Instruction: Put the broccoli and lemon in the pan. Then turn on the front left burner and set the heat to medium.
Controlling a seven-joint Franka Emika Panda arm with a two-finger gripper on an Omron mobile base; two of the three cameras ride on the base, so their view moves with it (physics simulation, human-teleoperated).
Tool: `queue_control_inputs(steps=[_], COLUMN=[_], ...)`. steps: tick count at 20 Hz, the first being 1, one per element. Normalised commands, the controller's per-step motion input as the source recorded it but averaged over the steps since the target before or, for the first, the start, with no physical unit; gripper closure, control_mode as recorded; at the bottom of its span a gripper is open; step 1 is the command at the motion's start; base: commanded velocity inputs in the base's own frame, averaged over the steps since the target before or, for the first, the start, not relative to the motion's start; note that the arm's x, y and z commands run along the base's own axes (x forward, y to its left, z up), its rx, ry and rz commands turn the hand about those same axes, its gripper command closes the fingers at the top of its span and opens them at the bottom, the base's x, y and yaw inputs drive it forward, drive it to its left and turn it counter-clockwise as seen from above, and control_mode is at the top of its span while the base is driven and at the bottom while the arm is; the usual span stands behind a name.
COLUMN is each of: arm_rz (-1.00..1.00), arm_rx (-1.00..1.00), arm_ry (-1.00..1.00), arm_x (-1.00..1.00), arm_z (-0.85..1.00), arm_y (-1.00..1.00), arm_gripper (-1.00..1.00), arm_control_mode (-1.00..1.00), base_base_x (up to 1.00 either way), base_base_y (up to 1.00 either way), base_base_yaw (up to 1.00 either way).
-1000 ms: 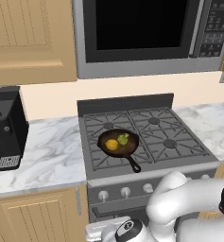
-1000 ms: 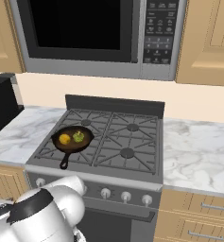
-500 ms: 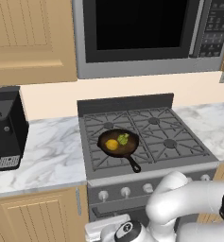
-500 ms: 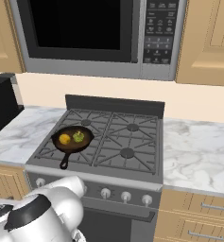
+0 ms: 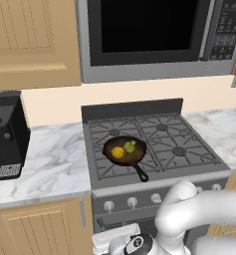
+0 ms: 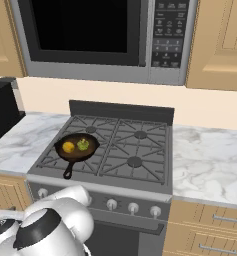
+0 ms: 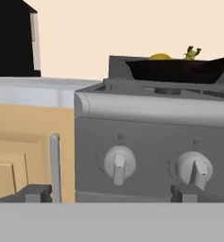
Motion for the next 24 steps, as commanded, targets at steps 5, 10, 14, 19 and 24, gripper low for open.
queue_control_inputs(steps=[5, 10, 14, 19, 24], arm_rz=[0.0, 0.0, 0.0, 0.0, 0.0], arm_rx=[0.15, 0.17, 0.17, 0.17, 0.18], arm_ry=[-0.11, -0.1, -0.04, -0.05, -0.05], arm_x=[0.08, 0.13, 0.16, 0.16, 0.19], arm_z=[0.0, 0.01, 0.0, 0.0, 0.0], arm_y=[-0.18, -0.21, -0.22, -0.21, -0.29], arm_gripper=[-1.0, -1.0, -1.0, -1.0, -1.0], arm_control_mode=[-1.0, -1.0, -1.0, -1.0, -1.0], base_base_x=[0.0, 0.0, 0.0, 0.0, 0.0], base_base_y=[0.0, 0.0, 0.0, 0.0, 0.0], base_base_yaw=[0.0, 0.0, 0.0, 0.0, 0.0])
